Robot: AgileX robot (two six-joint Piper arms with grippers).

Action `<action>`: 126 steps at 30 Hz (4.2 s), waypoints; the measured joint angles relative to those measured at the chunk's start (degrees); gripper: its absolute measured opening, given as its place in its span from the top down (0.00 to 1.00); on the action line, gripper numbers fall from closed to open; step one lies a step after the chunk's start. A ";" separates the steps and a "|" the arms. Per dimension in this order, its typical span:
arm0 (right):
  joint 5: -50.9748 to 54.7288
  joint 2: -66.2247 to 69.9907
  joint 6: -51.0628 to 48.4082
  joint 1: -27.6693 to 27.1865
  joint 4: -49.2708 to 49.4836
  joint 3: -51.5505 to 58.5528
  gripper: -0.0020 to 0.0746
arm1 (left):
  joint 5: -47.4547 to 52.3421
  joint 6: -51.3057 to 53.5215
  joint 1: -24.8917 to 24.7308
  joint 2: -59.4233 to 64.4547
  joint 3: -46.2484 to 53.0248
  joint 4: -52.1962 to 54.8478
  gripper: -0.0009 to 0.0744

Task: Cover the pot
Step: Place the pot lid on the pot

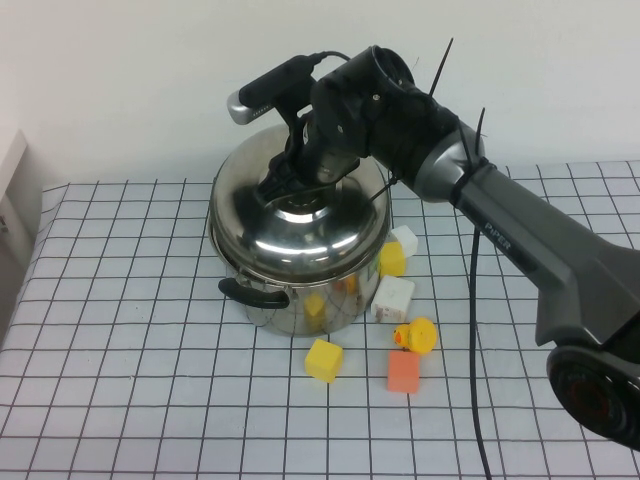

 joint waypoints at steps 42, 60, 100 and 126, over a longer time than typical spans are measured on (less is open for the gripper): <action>-4.40 1.58 -0.91 -0.08 1.11 0.00 0.30 | 0.00 0.00 0.00 0.00 0.00 -0.09 0.99; -4.29 1.58 -0.91 -0.21 0.42 0.00 0.54 | 0.00 0.15 0.00 0.00 0.00 -0.09 0.99; -4.53 0.43 -1.61 -0.22 -0.40 0.00 0.52 | 0.00 -0.07 0.00 0.00 0.00 -0.09 0.99; -3.42 1.06 -2.08 -0.22 0.20 0.00 0.52 | 0.00 -0.07 0.00 0.00 0.00 -0.09 0.99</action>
